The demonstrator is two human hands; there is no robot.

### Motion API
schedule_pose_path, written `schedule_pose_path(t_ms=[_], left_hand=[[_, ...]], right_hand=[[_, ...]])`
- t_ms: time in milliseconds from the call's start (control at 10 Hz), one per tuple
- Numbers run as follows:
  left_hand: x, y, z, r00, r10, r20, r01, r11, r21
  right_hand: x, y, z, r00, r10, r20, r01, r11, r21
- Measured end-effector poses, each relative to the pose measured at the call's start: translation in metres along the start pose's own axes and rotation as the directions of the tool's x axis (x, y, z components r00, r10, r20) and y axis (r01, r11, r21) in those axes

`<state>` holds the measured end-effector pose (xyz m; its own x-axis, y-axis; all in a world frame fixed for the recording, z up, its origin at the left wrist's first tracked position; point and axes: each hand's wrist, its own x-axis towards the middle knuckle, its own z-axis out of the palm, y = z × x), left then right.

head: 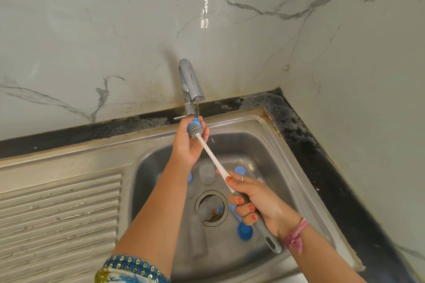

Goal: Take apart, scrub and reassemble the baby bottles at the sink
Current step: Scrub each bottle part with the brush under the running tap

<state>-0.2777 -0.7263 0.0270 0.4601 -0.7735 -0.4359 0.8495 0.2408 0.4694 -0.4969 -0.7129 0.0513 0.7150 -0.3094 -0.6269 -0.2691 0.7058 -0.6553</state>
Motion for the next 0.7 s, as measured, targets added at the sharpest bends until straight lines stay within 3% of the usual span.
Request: schedule_pose_path(t_ms=[100,200,300,400,500,600,700], left_hand=[[0.003,-0.007,-0.001,0.967,0.182,-0.18,-0.049,0.82,0.57],[0.005,-0.016,-0.002,0.885,0.44,-0.155,-0.016,0.361,0.933],[0.007,-0.008,-0.001,0.901,0.362,-0.24,-0.042,0.623,0.781],[0.0,0.003,-0.007,0.998,0.005,-0.058,0.001,0.993,0.114],[-0.003,0.001,-0.009,0.993,0.021,0.117,0.003,0.979,-0.202],[-0.005,-0.002,-0.007,1.0,-0.031,0.002,0.031,0.997,0.069],[0.0,0.005,-0.003,0.985,0.044,-0.164,0.035,0.892,0.45]], right_hand=[[0.005,0.006,-0.008,0.881,-0.418,-0.22,-0.023,0.429,-0.903],[0.013,0.012,-0.015,0.775,-0.628,-0.075,-0.244,-0.188,-0.951],[0.014,0.009,-0.013,0.886,-0.455,-0.089,0.0,0.192,-0.981],[0.008,0.001,-0.013,0.999,0.0,0.035,0.001,1.0,-0.029],[0.002,0.0,-0.006,0.981,0.08,0.176,-0.103,0.987,0.124],[0.004,0.002,-0.005,0.978,-0.168,-0.124,0.096,0.888,-0.45],[0.005,0.002,-0.018,0.811,-0.567,-0.145,-0.093,0.12,-0.988]])
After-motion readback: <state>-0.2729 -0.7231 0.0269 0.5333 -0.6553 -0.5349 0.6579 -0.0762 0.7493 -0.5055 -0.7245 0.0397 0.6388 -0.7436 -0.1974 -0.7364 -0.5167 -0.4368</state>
